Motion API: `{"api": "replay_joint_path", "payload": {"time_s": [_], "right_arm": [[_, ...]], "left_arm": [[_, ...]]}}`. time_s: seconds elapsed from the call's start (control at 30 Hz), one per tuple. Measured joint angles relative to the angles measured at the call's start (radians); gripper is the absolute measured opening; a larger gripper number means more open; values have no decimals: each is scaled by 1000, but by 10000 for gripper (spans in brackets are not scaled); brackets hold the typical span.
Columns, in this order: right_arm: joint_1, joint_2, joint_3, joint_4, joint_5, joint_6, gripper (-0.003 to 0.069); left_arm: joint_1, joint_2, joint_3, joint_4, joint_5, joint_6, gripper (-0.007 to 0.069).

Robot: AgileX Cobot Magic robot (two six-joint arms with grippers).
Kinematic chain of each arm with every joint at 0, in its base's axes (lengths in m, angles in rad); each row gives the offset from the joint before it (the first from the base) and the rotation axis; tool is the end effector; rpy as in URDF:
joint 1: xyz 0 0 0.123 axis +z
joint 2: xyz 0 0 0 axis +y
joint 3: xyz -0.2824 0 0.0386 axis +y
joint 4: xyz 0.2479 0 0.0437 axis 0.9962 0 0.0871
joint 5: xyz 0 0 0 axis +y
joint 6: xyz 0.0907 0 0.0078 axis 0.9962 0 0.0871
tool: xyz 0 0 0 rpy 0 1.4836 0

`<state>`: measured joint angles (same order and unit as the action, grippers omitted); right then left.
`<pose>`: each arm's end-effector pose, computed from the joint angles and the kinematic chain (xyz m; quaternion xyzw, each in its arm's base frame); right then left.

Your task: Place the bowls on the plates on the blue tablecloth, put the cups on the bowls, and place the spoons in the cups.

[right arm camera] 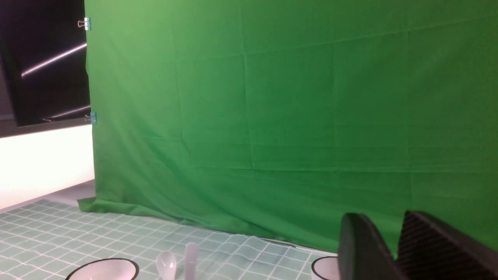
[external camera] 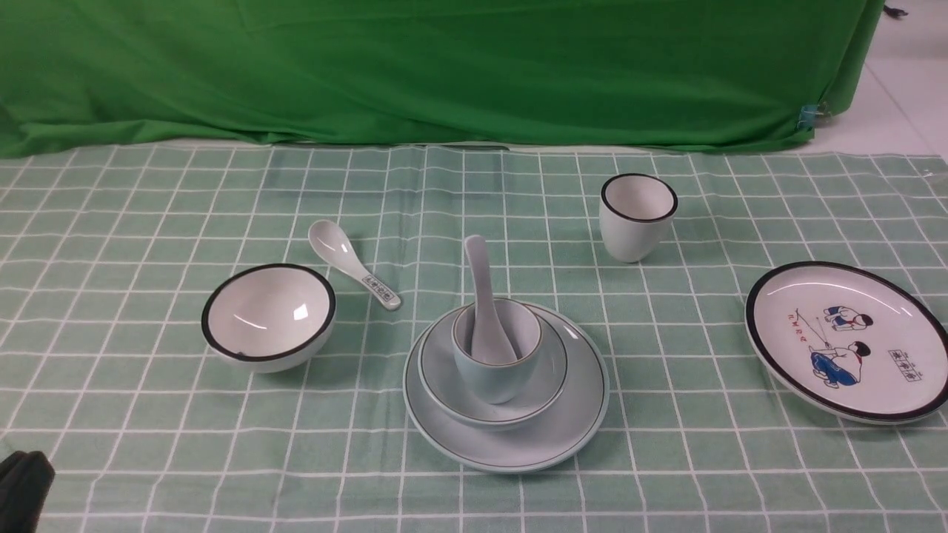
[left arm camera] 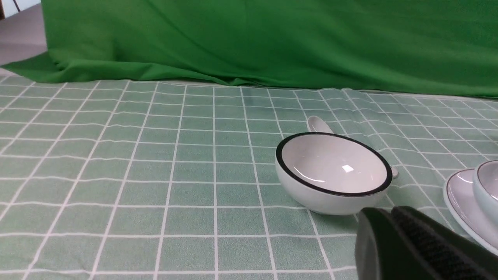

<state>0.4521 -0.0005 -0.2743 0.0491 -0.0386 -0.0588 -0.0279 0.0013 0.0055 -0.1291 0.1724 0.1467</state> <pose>0.0254 0.0122 0.3062 -0.1256 0.5378 0.1824 0.8134 0.0564 -0.0036 0.1956 0.0249 0.7380 -0.0110 0.6743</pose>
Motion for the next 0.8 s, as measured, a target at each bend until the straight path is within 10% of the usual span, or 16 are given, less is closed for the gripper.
{"api": "replay_joint_path", "payload": {"time_s": [0.8], "right_arm": [[0,0,0,0,0,1,228]], "left_arm": [[0,0,1,-11,42,3,17]]}}
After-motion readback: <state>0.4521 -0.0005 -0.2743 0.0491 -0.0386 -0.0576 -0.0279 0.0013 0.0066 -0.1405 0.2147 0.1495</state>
